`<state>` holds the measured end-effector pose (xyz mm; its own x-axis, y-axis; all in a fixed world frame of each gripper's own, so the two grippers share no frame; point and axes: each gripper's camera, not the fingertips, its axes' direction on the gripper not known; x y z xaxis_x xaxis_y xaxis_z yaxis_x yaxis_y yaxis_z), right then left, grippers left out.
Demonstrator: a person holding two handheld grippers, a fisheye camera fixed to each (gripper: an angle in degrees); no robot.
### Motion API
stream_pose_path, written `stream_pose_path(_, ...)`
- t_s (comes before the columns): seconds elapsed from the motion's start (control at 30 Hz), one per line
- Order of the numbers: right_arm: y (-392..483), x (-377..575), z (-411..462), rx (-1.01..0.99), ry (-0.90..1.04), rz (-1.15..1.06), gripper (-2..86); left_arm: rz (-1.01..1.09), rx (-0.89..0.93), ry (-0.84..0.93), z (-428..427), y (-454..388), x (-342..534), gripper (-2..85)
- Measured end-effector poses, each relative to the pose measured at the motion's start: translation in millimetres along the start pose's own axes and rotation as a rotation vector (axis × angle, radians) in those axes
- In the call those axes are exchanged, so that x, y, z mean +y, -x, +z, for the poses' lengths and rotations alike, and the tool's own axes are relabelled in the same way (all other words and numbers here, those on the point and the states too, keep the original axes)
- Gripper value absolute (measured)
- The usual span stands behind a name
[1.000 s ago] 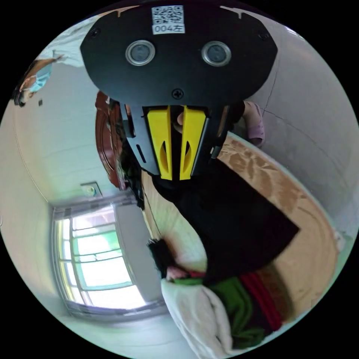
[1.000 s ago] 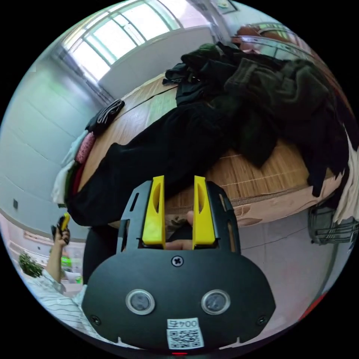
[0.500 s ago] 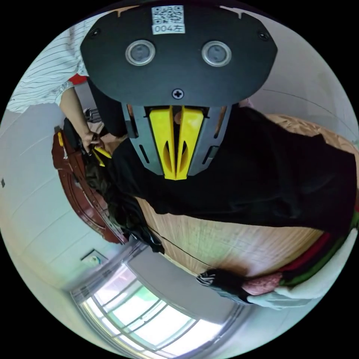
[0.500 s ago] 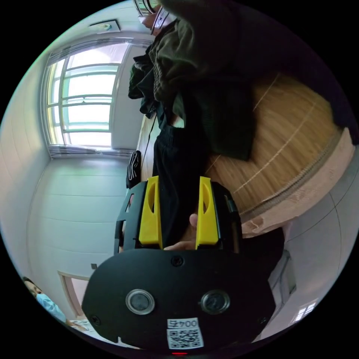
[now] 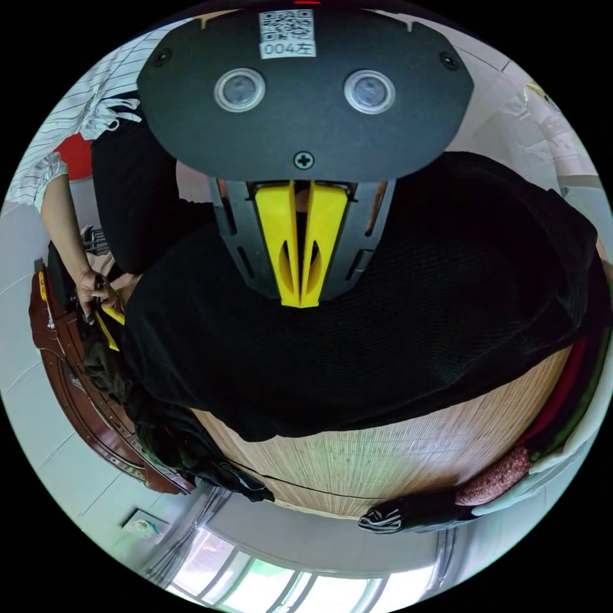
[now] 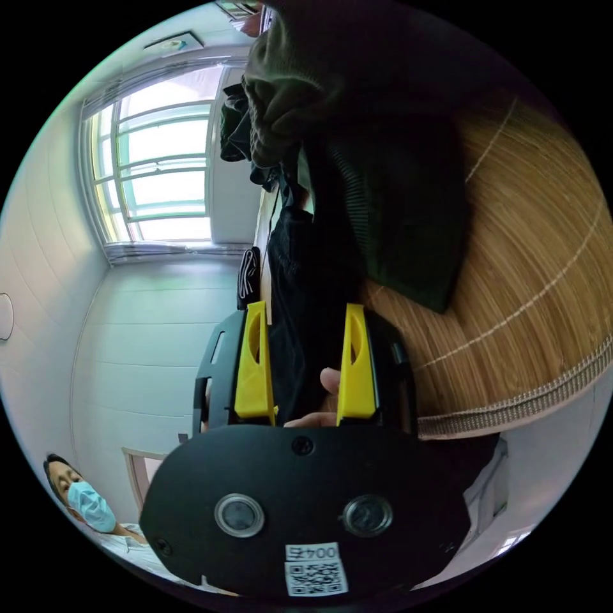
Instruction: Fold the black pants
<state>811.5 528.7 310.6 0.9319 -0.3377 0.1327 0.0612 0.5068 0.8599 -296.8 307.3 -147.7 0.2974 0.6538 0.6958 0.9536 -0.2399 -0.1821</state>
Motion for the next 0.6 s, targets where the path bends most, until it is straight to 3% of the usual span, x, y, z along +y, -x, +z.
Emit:
stream_pose_path(0.13,4,15,-15,-0.007,-0.034,-0.023,13.5,-0.019,0.036,-0.003,0,38,1,0.5)
stream_pose_path(0.37,59,1,22,-0.004,0.082,-0.065,15.9,-0.016,0.028,0.001,-2,90,0,0.5)
stream_pose_path(0.6,140,-3,60,0.143,0.045,-0.055,7.2,-0.026,0.056,0.001,-4,145,2,0.6)
